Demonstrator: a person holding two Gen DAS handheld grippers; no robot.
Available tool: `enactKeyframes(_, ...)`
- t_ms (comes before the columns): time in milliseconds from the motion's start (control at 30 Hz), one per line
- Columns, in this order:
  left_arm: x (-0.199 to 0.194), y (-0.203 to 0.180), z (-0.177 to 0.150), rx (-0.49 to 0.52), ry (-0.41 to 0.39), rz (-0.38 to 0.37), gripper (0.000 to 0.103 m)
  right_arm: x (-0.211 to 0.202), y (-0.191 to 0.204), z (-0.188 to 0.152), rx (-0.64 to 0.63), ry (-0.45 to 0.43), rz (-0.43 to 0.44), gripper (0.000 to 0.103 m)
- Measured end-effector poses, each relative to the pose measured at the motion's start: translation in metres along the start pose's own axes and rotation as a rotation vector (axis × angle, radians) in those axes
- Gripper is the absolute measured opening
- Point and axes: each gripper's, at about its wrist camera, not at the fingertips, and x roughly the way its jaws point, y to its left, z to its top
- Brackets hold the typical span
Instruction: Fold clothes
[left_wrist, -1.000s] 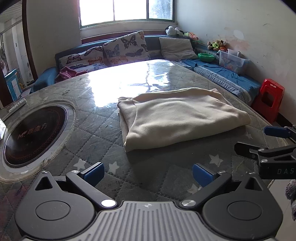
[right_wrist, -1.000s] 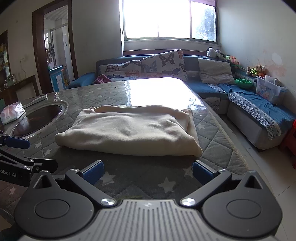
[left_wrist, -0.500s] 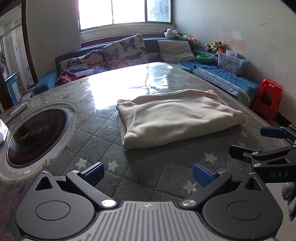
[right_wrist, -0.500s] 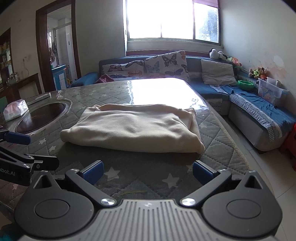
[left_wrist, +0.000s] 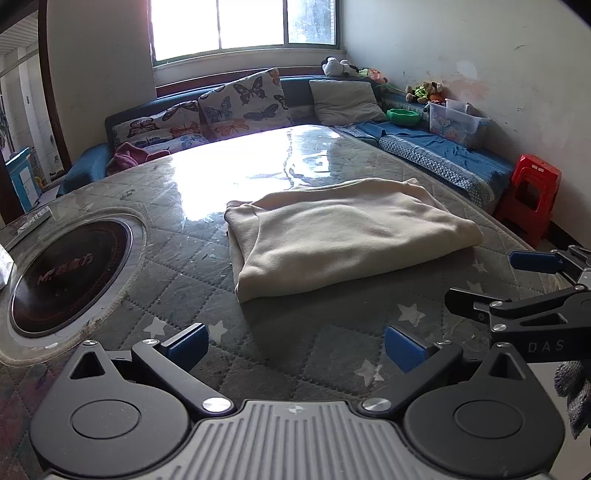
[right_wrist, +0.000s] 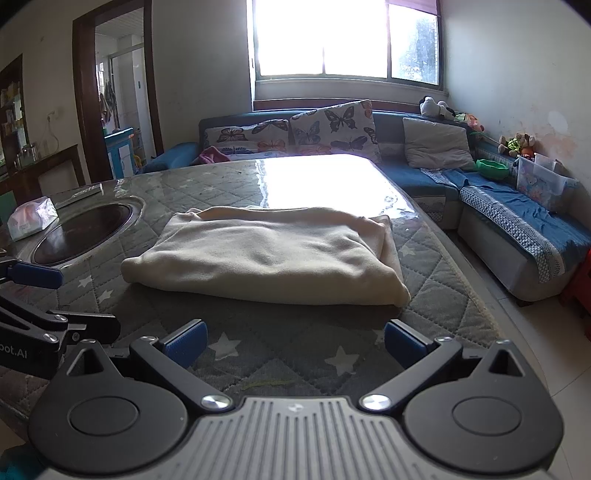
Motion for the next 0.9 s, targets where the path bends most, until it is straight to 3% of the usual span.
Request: enactKeyframes(900,0.01,0.002,0.008,-0.009,0.015,-0.001,0.103,0.012,-0.002,0.004,-0.002,0.025,0.013,0.103)
